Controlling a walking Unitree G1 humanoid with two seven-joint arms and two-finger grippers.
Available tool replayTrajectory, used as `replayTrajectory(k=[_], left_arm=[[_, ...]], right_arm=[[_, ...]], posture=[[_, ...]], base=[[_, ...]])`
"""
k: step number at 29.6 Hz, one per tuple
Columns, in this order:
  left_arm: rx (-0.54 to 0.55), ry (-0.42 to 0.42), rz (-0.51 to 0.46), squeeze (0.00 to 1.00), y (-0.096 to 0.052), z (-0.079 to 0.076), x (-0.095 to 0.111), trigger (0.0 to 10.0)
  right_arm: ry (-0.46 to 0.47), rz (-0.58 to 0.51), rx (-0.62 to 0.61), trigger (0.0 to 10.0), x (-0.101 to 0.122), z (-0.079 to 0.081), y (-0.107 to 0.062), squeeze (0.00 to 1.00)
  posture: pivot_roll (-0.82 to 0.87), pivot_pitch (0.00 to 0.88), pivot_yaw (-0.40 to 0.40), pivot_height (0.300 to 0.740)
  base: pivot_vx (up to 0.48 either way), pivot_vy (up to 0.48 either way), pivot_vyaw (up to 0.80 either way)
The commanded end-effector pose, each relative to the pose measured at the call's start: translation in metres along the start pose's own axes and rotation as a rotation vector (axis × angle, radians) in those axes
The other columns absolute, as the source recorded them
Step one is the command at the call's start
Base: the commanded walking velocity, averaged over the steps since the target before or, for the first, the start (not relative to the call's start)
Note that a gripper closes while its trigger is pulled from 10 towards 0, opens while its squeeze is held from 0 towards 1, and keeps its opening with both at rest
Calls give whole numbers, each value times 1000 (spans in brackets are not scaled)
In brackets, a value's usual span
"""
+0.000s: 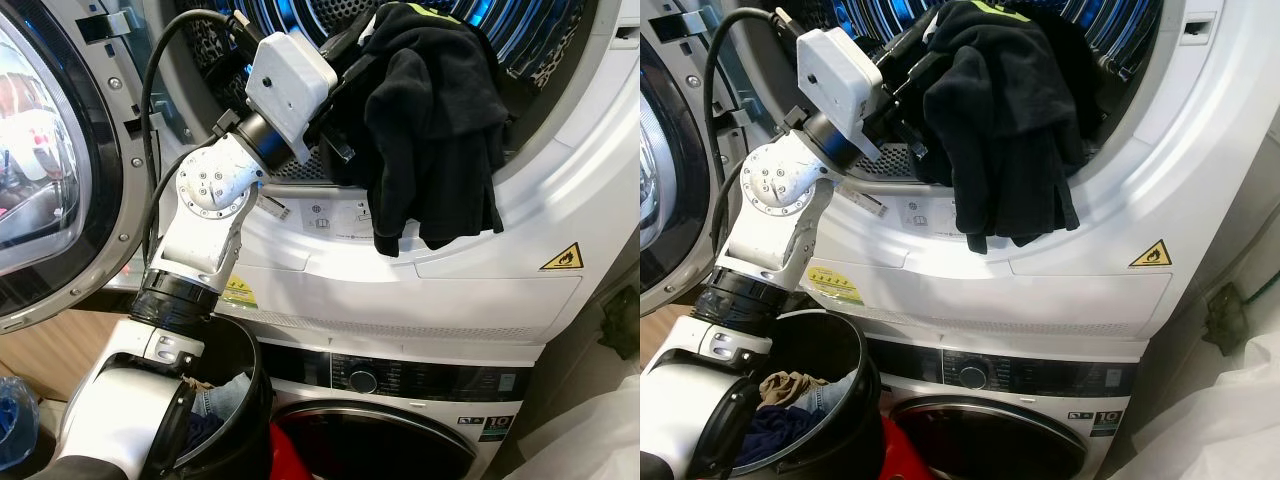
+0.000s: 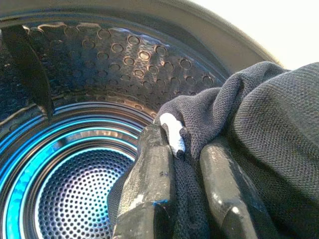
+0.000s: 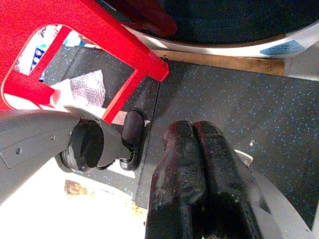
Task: Clothes washing
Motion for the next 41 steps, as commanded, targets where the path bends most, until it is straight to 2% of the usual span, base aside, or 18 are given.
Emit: replayTrajectory(k=[1,11,21,41], left_arm=[[28,41,-50,0,4,17,11,10000],[22,63,-48,0,-1,19,11,10000],[9,83,-46,0,-4,21,13,10000],[-13,109,-56,0,-3,22,18,10000]], right_arm=[[18,4,7,10000,-3,5,0,0],[-2,9,11,10000,-3,3,0,0],[-13,-1,28,10000,1,8,1,0],[-19,-20,55,10000,8,20,3,0]], posture=[[93,0,106,740],[116,0,94,740],[129,0,92,740],[146,0,97,740]], base=[[0,0,0],[72,0,0],[24,0,0],[263,0,0]])
Point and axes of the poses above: a point about 5 cm out from each wrist's last joint towards the gripper, its own y axis pointing out of the wrist towards the gripper, its own x axis along the axis of the wrist's last joint, z = x × y, the point moved 4 cm from there along y, pointing out of the wrist towards the gripper, and after that the axes turned 8 degrees about y, right-handed, at the moved point
